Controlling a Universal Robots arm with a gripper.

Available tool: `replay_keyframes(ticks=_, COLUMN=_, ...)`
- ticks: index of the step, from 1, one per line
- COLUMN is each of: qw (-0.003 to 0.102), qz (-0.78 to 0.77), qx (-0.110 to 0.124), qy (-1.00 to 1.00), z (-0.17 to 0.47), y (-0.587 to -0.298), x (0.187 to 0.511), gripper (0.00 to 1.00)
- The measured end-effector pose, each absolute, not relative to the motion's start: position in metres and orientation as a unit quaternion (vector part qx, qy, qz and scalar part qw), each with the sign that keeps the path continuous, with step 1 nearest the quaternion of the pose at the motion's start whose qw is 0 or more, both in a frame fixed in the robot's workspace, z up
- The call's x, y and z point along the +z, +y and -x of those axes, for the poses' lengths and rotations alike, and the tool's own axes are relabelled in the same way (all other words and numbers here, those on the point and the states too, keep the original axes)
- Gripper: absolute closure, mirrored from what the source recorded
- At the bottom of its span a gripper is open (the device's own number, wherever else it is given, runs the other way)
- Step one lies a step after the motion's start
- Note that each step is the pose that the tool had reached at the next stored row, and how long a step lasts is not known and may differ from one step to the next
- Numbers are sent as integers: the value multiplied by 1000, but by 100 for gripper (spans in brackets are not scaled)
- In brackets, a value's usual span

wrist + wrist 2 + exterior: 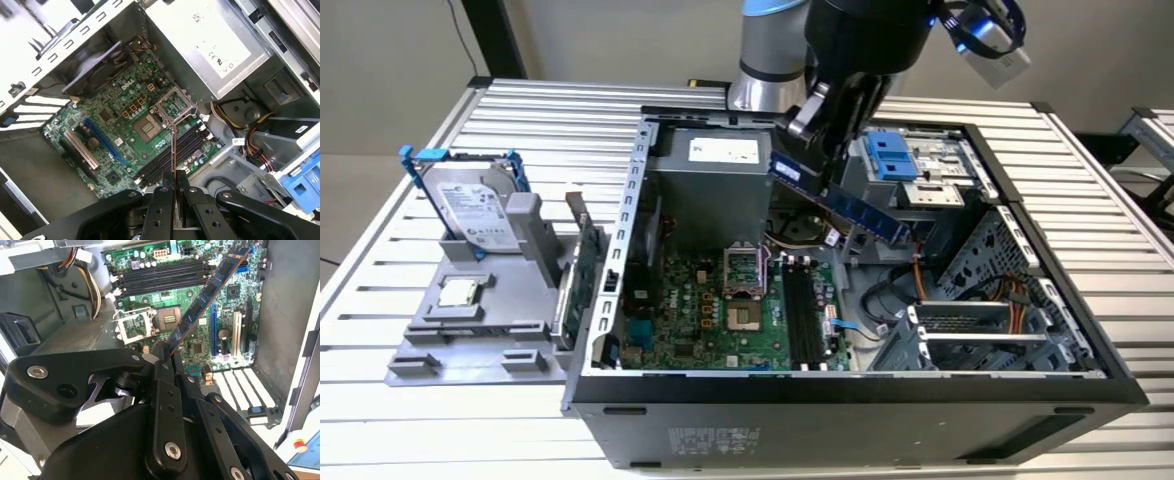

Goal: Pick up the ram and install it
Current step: 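Insert the ram into the slot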

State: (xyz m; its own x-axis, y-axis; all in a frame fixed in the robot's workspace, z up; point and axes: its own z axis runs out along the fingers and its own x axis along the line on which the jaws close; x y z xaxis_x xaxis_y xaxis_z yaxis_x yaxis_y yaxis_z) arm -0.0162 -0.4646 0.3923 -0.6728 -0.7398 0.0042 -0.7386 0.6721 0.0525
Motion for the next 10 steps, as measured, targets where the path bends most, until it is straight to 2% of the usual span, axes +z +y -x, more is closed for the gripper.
replay_keyframes(ticks=10, qw=13, qz=-365, qx=-24, qy=-931, z=16, y=-465, x=392, gripper=100)
